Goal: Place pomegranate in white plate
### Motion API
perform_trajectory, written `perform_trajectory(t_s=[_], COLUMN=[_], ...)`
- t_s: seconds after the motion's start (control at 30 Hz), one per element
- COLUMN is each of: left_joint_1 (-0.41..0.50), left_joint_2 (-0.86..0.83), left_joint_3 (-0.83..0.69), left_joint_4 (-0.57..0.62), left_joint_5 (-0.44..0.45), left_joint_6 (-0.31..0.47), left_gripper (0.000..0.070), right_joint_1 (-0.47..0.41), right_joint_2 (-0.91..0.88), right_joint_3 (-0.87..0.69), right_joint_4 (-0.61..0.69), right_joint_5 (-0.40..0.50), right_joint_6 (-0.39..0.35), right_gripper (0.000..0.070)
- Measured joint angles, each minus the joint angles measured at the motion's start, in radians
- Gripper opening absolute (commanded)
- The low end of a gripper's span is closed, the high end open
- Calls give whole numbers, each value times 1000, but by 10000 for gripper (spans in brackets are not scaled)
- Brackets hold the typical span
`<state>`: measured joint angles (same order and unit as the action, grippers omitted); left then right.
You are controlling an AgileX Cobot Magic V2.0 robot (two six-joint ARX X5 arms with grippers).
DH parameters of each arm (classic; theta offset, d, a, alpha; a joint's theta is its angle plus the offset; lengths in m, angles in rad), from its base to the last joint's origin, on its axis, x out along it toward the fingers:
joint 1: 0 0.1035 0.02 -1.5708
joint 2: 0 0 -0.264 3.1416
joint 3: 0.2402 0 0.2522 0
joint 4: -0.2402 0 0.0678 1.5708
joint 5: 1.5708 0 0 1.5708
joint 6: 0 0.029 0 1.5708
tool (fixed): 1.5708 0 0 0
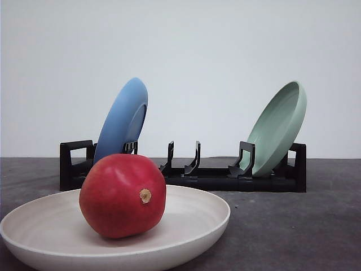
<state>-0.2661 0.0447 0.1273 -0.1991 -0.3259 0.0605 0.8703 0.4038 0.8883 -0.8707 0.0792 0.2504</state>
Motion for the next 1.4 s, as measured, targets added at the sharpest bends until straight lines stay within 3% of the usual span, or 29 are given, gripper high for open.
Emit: perform_trajectory(t_s=[0.23,0.43,1.4], left_joint_1=[186,218,247], left_joint_2=[-33,-40,-40], left_joint_3=[-76,-106,-106], left_joint_4=[52,47,17], left_joint_5=[156,243,272], left_joint_6=[0,0,32], left_gripper=[0,0,0], right_joint_1=[0,0,0], right_joint_2=[0,0,0], right_joint_3=[0,0,0], right_joint_4=[0,0,0], right_joint_5=[0,0,0], right_joint_6=[0,0,0], right_gripper=[7,7,7])
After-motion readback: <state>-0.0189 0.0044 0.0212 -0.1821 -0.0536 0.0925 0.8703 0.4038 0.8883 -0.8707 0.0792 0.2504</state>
